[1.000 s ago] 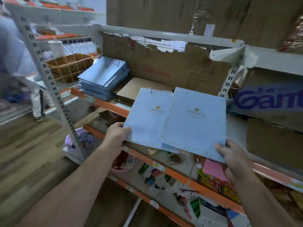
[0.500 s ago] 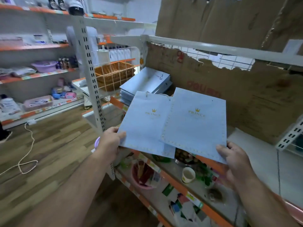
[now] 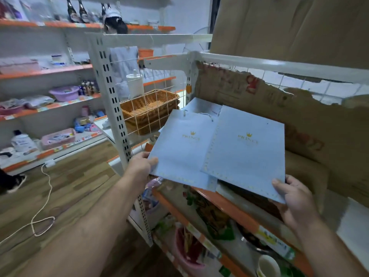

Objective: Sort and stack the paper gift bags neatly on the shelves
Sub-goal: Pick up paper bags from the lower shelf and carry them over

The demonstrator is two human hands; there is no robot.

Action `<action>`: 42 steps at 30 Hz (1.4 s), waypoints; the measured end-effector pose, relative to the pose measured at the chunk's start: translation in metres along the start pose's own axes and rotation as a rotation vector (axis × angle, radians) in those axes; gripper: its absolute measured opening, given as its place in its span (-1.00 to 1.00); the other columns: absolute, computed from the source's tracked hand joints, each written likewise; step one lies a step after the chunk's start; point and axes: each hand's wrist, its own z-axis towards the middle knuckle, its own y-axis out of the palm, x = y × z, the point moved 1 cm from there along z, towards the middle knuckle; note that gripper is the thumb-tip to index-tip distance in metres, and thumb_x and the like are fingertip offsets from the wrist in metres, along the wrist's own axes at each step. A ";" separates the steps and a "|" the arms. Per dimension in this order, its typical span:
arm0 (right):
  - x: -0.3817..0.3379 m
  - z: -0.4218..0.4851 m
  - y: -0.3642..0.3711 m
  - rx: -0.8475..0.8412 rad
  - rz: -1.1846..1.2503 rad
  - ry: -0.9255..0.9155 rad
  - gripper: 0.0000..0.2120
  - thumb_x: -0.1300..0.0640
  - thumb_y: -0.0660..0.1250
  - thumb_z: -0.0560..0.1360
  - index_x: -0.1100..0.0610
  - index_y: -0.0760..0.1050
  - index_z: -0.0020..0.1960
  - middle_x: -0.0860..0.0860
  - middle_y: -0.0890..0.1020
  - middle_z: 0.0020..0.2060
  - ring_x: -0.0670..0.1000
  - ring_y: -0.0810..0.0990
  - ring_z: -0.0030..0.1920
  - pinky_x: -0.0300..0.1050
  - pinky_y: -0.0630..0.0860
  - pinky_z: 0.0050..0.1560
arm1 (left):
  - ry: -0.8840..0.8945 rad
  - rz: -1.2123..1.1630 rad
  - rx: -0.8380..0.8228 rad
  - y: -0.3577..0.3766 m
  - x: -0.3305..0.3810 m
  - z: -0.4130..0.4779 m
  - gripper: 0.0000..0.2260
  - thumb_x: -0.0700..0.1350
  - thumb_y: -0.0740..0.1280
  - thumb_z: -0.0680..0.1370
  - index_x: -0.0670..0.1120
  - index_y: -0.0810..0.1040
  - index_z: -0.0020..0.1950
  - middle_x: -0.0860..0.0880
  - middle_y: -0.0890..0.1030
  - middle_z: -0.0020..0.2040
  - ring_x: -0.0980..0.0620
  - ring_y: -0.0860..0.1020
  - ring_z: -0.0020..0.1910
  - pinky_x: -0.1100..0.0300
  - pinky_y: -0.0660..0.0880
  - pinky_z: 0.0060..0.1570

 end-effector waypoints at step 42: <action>0.016 0.057 0.198 0.441 -0.049 -0.072 -0.87 0.35 0.26 0.59 0.26 0.54 0.10 0.18 0.71 0.03 0.22 0.67 0.09 0.25 0.55 0.18 | 0.661 0.788 -0.590 0.019 0.045 0.243 0.16 0.32 0.56 0.27 -0.04 -0.06 0.62 0.00 0.16 0.56 -0.05 0.18 0.52 -0.11 0.25 0.47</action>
